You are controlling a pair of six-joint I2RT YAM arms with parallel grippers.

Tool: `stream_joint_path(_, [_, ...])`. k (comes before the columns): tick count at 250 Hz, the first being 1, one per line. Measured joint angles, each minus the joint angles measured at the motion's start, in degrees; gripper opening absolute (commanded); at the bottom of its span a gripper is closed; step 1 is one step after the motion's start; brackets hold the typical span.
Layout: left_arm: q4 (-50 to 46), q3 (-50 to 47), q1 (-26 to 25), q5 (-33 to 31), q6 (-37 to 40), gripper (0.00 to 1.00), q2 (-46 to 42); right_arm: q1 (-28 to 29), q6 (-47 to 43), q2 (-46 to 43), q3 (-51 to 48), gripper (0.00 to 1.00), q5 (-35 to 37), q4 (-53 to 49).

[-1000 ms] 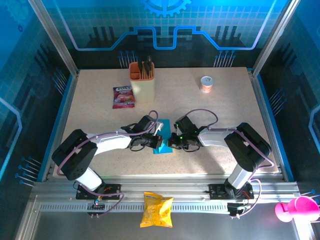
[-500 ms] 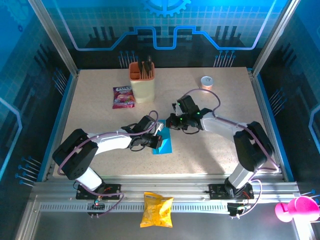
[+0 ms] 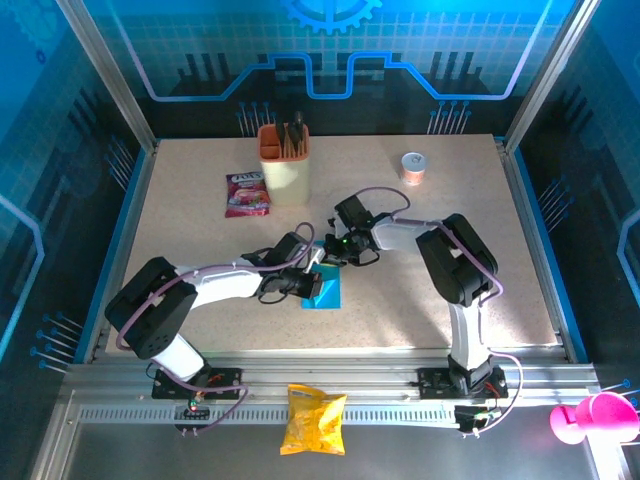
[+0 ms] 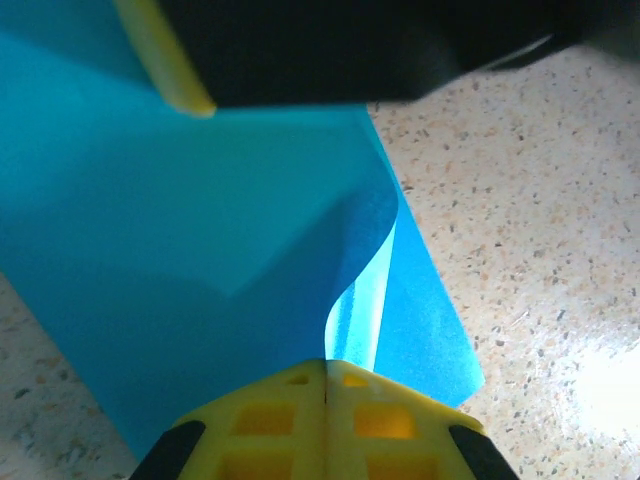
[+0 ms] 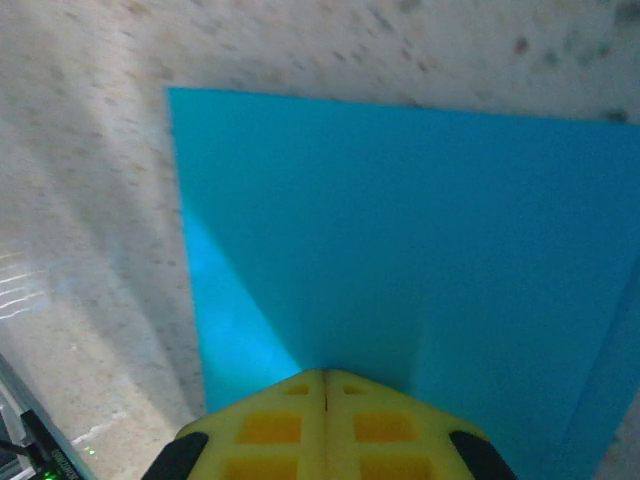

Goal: Fold a paper plane with a square sheet of paper (pick it up from the middle)
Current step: Fold the triangle a second time at the center of the table.

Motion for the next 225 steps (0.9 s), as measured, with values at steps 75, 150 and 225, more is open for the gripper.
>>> stream_joint_path(75, [-0.3, 0.5, 0.3, -0.1, 0.7, 0.0, 0.0, 0.2, 1.5, 0.0, -0.6, 0.0, 0.1, 1.7])
stream_joint_path(150, [-1.0, 1.7, 1.3, -1.4, 2.0, 0.0, 0.1, 0.2, 2.1, 0.0, -1.0, 0.0, 0.0, 2.7])
stream_joint_path(225, [-1.1, 2.0, 1.5, -3.1, 3.0, 0.0, 1.9, 0.2, 2.1, 0.0, -1.1, 0.0, -0.1, 3.0])
